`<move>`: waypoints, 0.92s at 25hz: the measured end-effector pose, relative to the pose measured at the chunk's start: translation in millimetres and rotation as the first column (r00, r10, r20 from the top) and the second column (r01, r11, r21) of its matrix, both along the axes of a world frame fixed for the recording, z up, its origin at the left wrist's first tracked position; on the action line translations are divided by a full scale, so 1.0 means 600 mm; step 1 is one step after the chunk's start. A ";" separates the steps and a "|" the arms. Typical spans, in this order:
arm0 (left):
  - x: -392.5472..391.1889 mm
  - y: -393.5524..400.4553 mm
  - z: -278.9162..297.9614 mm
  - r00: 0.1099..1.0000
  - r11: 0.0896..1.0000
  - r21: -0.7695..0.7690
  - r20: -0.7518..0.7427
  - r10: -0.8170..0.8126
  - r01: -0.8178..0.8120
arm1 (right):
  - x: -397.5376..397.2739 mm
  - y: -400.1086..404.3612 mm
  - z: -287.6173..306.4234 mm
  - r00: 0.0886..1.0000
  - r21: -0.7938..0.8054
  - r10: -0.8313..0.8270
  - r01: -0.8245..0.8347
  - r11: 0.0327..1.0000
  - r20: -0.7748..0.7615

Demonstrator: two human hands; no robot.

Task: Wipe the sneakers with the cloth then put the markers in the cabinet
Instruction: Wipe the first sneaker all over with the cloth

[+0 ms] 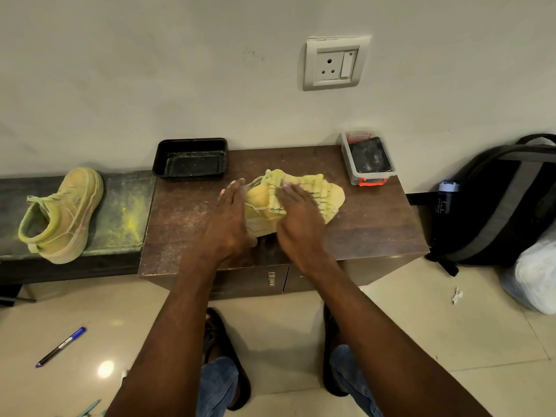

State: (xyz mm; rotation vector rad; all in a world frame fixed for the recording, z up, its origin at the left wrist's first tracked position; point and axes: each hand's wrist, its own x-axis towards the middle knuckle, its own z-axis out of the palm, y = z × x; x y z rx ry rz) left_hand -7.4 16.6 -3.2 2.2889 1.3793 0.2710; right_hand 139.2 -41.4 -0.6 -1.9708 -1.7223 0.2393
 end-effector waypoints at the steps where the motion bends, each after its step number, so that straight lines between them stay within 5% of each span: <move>1: -0.002 0.002 -0.001 1.000 1.000 -0.003 0.015 -0.003 0.003 | -0.011 0.000 0.002 0.995 0.032 0.102 -0.101 0.994 -0.009; 3: -0.004 0.005 -0.001 1.000 1.000 -0.028 0.008 0.010 -0.010 | 0.009 -0.001 0.006 0.990 0.038 0.124 -0.126 0.991 0.060; 5: -0.005 0.006 0.002 1.000 0.998 -0.049 -0.013 0.028 -0.029 | 0.057 -0.004 0.005 0.981 -0.016 -0.114 0.118 0.993 0.156; 7: -0.002 0.005 0.005 0.999 0.998 -0.052 -0.024 0.026 -0.027 | 0.088 -0.012 0.002 0.922 -0.069 -0.369 0.379 0.923 0.119; 8: -0.001 0.006 0.006 0.999 0.998 -0.058 -0.026 0.029 -0.030 | 0.080 -0.013 0.002 0.923 -0.078 -0.378 0.383 0.921 0.069; 11: 0.001 0.010 0.005 0.999 0.996 -0.071 -0.022 0.043 -0.045 | 0.018 -0.020 0.000 0.997 -0.022 0.056 -0.055 0.998 0.053; 13: -0.001 0.016 0.001 0.999 0.996 -0.076 -0.016 0.044 -0.045 | 0.017 -0.023 0.001 0.977 0.013 0.198 -0.199 0.980 0.083; 18: -0.001 0.014 -0.001 0.999 0.995 -0.097 -0.007 0.033 -0.033 | 0.118 -0.015 -0.004 0.936 -0.075 -0.344 0.339 0.938 -0.067; 21: -0.001 0.015 -0.002 0.999 0.995 -0.088 -0.012 0.040 -0.041 | 0.056 -0.019 0.003 1.000 -0.016 0.023 -0.023 1.000 0.009; 23: -0.002 0.017 -0.003 0.999 0.995 -0.094 -0.014 0.043 -0.044 | 0.061 -0.019 0.003 0.995 0.021 0.095 -0.096 0.995 0.025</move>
